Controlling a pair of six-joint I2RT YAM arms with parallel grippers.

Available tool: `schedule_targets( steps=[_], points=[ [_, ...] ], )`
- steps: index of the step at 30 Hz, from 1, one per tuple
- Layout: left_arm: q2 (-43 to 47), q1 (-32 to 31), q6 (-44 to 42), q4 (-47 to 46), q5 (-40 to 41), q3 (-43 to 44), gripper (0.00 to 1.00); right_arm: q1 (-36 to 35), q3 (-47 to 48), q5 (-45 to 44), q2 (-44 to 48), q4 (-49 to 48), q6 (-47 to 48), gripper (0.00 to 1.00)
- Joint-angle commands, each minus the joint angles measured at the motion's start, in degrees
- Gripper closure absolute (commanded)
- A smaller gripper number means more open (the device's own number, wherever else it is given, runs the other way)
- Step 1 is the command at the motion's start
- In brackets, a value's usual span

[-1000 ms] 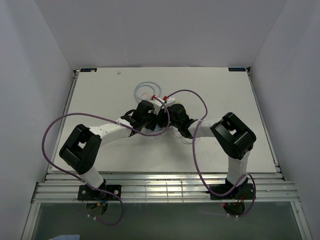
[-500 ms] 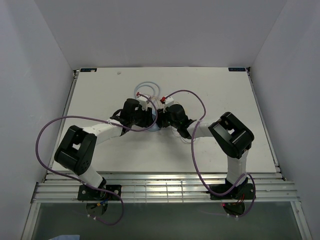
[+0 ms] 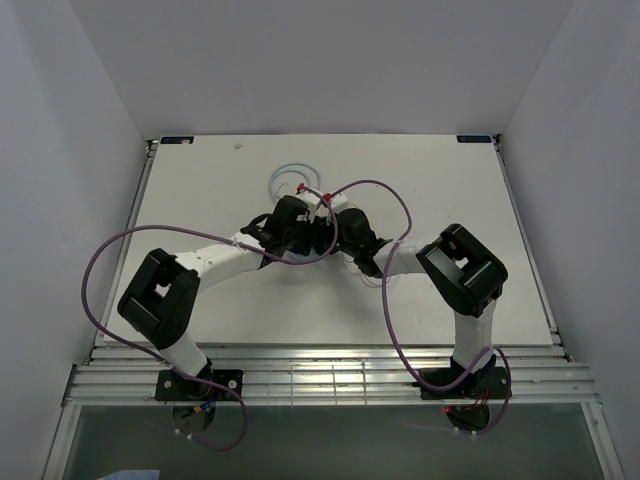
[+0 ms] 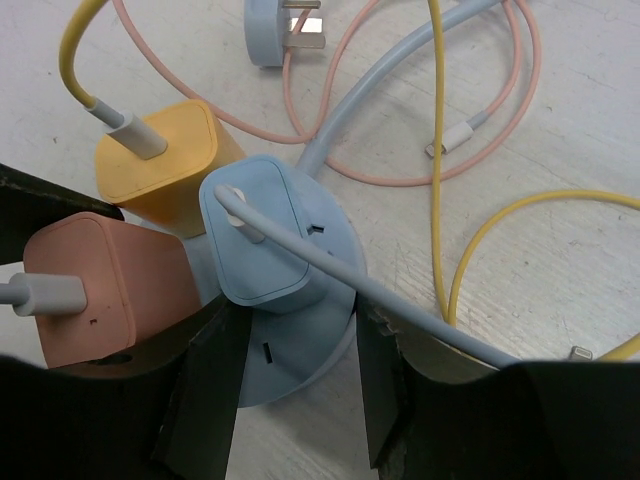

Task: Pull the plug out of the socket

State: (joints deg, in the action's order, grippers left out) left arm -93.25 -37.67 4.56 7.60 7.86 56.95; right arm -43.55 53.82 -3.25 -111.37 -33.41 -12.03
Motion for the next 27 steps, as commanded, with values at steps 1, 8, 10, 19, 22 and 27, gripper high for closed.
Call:
schedule_targets(
  steps=[1, 8, 10, 19, 22, 27],
  points=[
    [-0.18, -3.02, -2.01, -2.85, 0.93, 3.70, 1.00, -2.15, -5.13, 1.57, -7.98, 26.20, 4.65, 0.75],
    [6.76, -2.94, -0.34, -3.82, -0.30, 0.62, 1.00, -2.15, -5.22, 1.84, -7.72, 26.11, 4.65, 0.75],
    [9.22, -2.94, 0.10, -3.55, -0.56, 0.71, 1.00, -2.15, -5.04, 1.93, -7.81, 26.11, 4.30, 0.75],
    [12.57, -2.94, 1.50, -0.92, 1.80, 3.25, 1.00, -2.15, -4.87, 1.31, -5.35, 26.29, 3.86, 0.73],
    [13.44, -2.94, 2.12, 0.40, 5.39, 5.36, 1.00, -2.15, -5.13, 1.31, -4.12, 26.46, 3.95, 0.72],
    [16.26, -2.85, 3.35, 2.07, 11.02, 8.88, 1.00, -2.15, -4.69, 1.14, -2.45, 27.17, 4.56, 0.70]
  ],
)
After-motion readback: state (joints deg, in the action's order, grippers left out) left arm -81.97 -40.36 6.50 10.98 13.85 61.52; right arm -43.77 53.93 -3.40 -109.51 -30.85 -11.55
